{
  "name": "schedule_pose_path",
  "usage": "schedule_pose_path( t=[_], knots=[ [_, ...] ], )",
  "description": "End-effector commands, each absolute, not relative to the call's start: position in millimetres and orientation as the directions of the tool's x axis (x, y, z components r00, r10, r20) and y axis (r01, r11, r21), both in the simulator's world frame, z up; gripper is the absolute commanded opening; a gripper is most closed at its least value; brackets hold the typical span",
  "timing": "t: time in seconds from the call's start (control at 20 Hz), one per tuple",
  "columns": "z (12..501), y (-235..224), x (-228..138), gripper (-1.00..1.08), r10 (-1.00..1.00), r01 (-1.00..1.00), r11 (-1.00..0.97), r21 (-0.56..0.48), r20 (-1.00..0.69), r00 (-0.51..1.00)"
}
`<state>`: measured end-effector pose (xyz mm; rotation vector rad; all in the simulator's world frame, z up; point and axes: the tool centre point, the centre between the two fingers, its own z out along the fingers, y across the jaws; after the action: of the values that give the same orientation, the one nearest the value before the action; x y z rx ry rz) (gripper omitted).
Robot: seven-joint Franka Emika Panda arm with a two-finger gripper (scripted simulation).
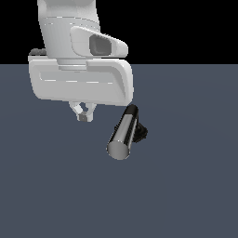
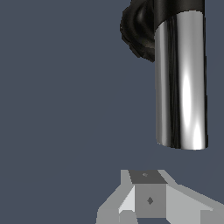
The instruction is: Turn on the faucet by rotating a designated handle.
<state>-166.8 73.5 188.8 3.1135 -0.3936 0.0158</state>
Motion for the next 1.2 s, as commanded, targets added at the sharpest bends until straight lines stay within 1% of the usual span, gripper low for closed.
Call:
schedule_pose_path(
  t=[0.0,0.3,0.6,1.15],
  knots=[
    [171.9,76.6,-160.9,-1.00,-0.265,-0.265,-0.964,-0.001,0.008,0.964],
    [139.2,81.9,-148.8,-1.00,-0.295,-0.295,-0.956,-0.003,0.003,0.956],
    [118.2,84.6,-140.3,-1.00,-0.315,-0.315,-0.949,-0.002,0.001,0.949],
    [108.9,85.2,-135.7,-1.00,-0.324,-0.324,-0.946,0.000,0.000,0.946]
  ],
)
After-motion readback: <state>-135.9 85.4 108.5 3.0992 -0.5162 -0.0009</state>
